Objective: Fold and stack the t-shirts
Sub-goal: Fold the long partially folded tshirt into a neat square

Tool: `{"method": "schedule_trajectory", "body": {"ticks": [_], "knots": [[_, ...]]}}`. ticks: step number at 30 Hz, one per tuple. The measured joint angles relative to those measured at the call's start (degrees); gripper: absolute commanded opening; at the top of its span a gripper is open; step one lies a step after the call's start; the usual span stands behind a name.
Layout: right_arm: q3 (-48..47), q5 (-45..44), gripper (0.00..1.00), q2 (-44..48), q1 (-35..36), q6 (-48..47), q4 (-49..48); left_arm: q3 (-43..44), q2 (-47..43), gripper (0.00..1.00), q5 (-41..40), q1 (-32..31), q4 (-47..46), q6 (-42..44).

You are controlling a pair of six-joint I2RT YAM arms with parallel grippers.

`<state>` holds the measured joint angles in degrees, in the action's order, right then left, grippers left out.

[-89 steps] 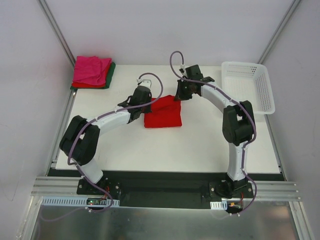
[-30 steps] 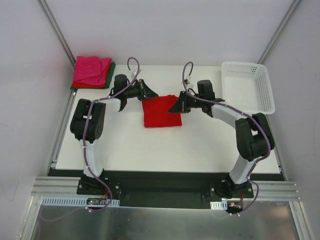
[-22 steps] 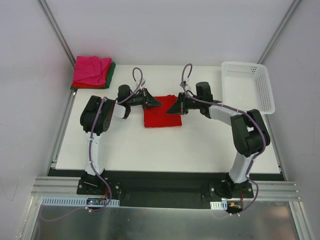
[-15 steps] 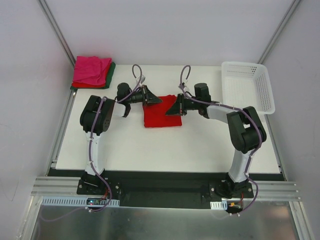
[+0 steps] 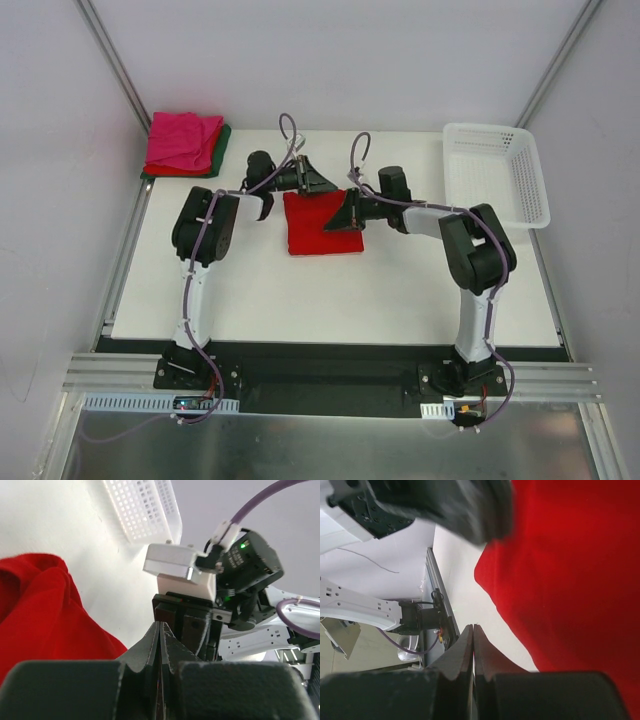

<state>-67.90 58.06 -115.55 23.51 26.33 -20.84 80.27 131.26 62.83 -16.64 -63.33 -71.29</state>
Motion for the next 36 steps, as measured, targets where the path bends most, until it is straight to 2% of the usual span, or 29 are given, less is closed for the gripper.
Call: {"method": "schedule_trajectory", "body": {"ticks": [11,19,36], "knots": [[-0.46,0.13,0.01,-2.21,0.0,0.59,-0.44,-2.47,3.45,0.0,0.24,-3.04,2.45,0.37],[-0.46,-0.46,0.01,-5.57,0.0,0.68,-0.44,-4.48,3.72,0.0,-0.39,-2.75,6.97,4.31],[-0.52,-1.62,0.01,-10.01,0.0,1.6,-1.49,-5.22,5.95,0.0,-1.9,-0.17,9.57,6.84]]}}
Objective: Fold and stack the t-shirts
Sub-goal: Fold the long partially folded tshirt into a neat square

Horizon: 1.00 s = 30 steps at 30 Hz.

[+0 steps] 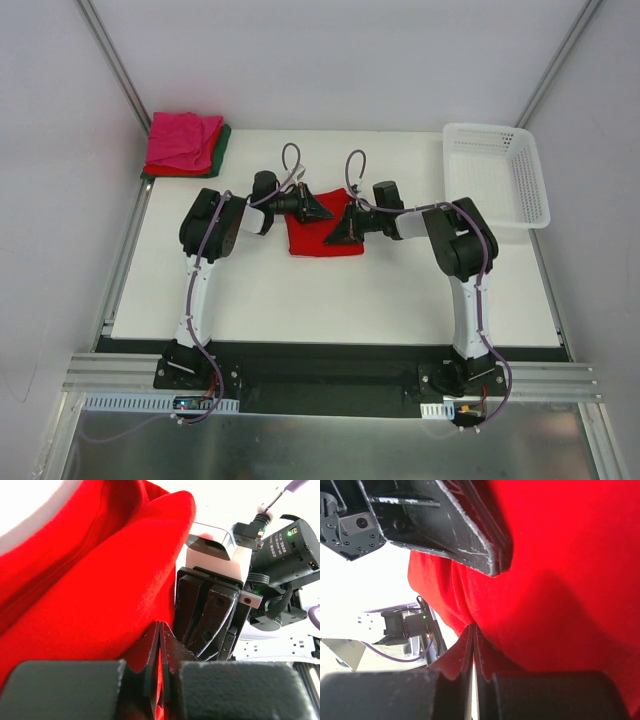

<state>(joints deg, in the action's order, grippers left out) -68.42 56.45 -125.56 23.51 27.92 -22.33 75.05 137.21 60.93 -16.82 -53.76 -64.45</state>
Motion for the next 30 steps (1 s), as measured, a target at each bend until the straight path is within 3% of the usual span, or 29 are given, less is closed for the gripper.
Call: {"method": "schedule_trajectory", "body": {"ticks": [12,21,30], "knots": [[-0.04,-1.33,0.01,2.51,0.0,-2.14,4.31,-0.17,-1.42,0.0,-0.02,0.04,1.6,0.76],[-3.8,-3.54,0.01,10.71,-0.02,-7.3,13.44,-5.57,-16.26,0.0,-0.55,1.4,4.55,4.04],[-10.64,-4.83,0.01,8.94,-1.62,-10.08,17.94,-19.17,-27.23,0.0,-2.01,3.43,7.19,8.55]]}}
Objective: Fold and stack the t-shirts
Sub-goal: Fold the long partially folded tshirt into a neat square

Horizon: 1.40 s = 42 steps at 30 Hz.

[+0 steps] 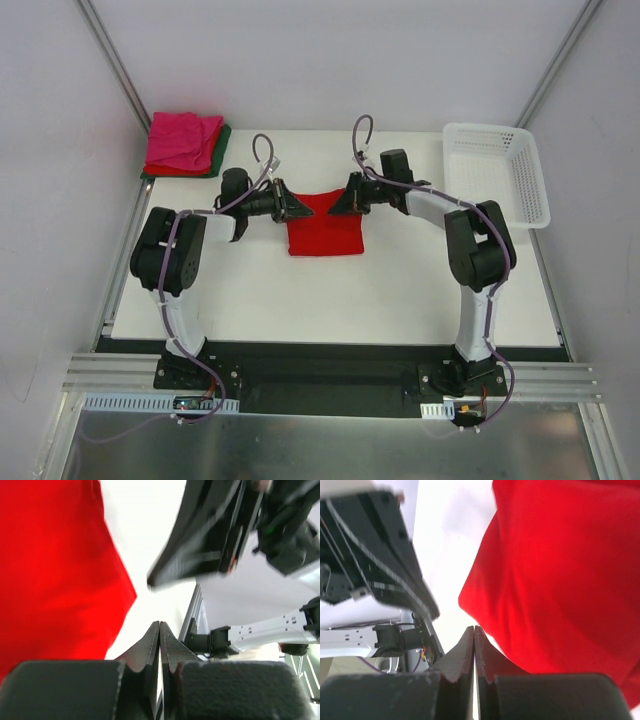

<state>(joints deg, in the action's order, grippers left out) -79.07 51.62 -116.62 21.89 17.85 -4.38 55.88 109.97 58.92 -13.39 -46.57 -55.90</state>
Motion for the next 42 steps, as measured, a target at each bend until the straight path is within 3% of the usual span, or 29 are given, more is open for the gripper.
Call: {"method": "schedule_trajectory", "body": {"ticks": [7,15,30,42], "knots": [[-8.81,-0.17,0.01,-7.13,-1.57,-0.59,2.16,-9.35,-6.32,0.0,-1.01,0.09,0.96,1.95],[-14.82,0.31,0.01,-12.85,-1.62,-0.55,3.39,-11.13,-6.67,0.0,-1.16,0.09,-0.81,2.03],[-16.83,1.79,0.01,-20.74,-2.12,2.75,1.51,-11.26,9.68,0.0,-2.86,-1.29,-10.05,-0.48],[-17.29,2.47,0.01,-21.09,-2.32,3.15,0.85,-14.43,9.7,0.0,-3.5,-1.31,-17.35,-2.71]]}}
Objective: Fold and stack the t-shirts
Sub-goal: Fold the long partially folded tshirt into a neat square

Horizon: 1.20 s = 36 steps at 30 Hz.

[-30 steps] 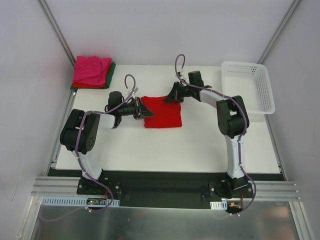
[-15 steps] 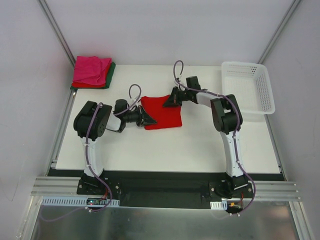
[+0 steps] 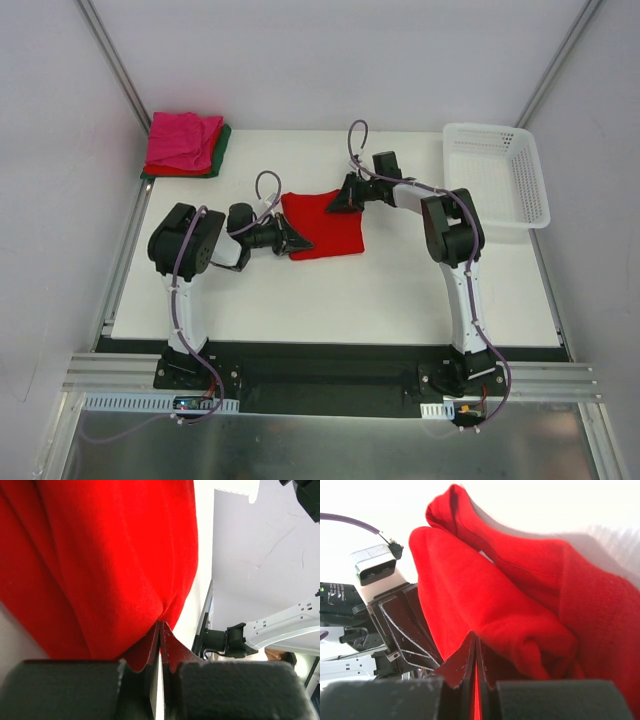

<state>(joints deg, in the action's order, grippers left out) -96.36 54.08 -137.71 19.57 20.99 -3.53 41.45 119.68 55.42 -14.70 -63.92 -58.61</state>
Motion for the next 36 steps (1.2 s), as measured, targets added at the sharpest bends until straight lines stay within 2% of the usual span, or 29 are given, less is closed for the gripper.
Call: {"method": "schedule_trajectory", "body": {"ticks": [2,5,6,9,12,17,22,24,26,28,29,32,33,36], "knots": [[-0.68,-0.09,0.02,0.31,-0.04,-0.02,0.33,0.35,-1.4,0.0,-0.02,-0.26,2.08,0.02],[-0.83,-0.26,0.09,2.34,-0.26,-0.07,1.29,2.12,-5.55,0.0,-0.02,-1.14,8.11,1.22],[-0.79,-0.31,0.23,3.3,-0.39,-0.13,1.44,2.75,-7.02,0.0,-0.02,-1.46,9.66,1.68],[1.55,-1.11,0.38,9.14,-1.05,-0.81,1.81,5.9,-13.14,0.0,-0.02,-1.9,16.48,4.7],[6.38,-1.86,0.45,17.14,-2.08,-2.19,2.08,9.05,-18.18,0.0,-0.31,-2.12,22.08,8.94],[14.97,-4.26,0.47,27.67,-3.87,-5.81,3.82,10.14,-20.92,0.0,-0.7,-1.88,28.26,13.57],[22.97,-8.17,0.48,30.75,-4.35,-9.97,8.28,8.96,-21.51,0.18,-3.76,-1.33,36.41,18.12],[25.44,-9.6,0.48,30.84,-4.35,-10.93,10.14,8.63,-22.23,0.21,-5.49,-1.31,39.89,20.15],[27.58,-11.26,0.48,31.06,-4.28,-11.72,12.0,8.55,-23.58,0.38,-7.91,-0.96,44.35,22.25],[29.0,-13.09,0.48,31.82,-4.26,-12.44,13.77,8.52,-25.27,0.47,-10.1,-0.92,47.6,24.17],[29.44,-13.81,0.48,32.44,-4.26,-12.81,14.58,8.52,-26.38,0.65,-11.37,-0.63,49.37,25.18],[29.53,-15.58,0.48,34.23,-4.15,-13.94,15.98,8.55,-30.01,0.95,-15.43,-0.44,54.05,27.67],[29.53,-16.13,0.48,34.8,-4.09,-14.27,16.26,8.55,-30.99,0.99,-16.28,-0.2,55.28,28.22],[29.53,-17.33,0.48,35.89,-3.98,-14.88,16.81,8.74,-34.07,0.99,-20.04,0.24,59.1,29.86]]}}
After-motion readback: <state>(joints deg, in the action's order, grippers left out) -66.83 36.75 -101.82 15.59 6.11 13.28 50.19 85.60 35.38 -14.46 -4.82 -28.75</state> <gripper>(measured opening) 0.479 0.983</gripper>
